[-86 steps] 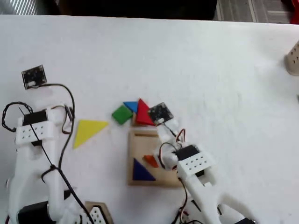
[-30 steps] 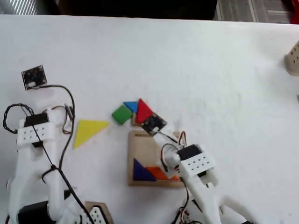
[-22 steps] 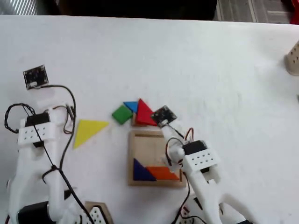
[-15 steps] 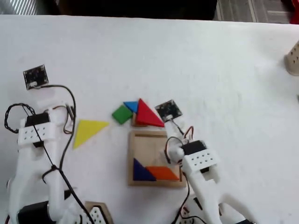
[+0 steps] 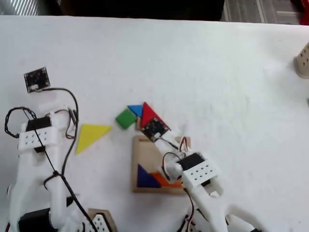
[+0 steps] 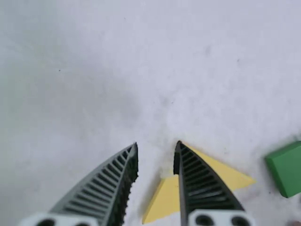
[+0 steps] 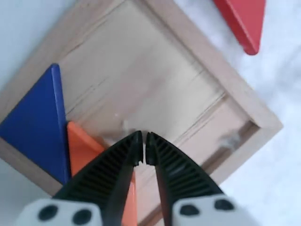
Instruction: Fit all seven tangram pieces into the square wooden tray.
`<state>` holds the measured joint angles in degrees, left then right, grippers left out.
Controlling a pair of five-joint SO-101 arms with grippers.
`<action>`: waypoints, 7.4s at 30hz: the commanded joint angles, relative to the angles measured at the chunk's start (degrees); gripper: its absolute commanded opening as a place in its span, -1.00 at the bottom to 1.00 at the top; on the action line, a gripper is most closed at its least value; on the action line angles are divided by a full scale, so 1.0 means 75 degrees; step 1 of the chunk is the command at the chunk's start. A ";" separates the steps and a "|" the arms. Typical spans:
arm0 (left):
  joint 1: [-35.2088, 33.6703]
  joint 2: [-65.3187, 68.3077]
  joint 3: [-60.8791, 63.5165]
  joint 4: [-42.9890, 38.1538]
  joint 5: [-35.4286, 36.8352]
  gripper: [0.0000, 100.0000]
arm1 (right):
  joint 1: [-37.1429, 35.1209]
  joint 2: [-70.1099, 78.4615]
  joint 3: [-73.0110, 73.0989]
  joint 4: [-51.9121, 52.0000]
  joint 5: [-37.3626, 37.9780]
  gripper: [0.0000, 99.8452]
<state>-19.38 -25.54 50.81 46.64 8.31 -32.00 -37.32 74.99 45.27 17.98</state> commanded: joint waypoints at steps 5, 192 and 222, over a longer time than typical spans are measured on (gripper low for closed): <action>0.0100 0.0018 -0.0070 -0.0164 -0.0094 -0.73 | -0.0100 -0.0358 -0.0199 0.1061 0.0141 -0.97; 0.5585 0.7707 -0.8240 0.2567 -0.1700 -0.94 | 0.4261 0.1694 -0.1887 -0.1248 -0.0516 -0.76; 0.3979 0.4062 -0.4513 0.0785 -0.2532 -0.96 | 0.4425 0.1694 -0.1911 -0.1248 -0.0574 -0.76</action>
<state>12.62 15.16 11.34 58.95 -10.51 0.62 -23.96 63.03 36.75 13.49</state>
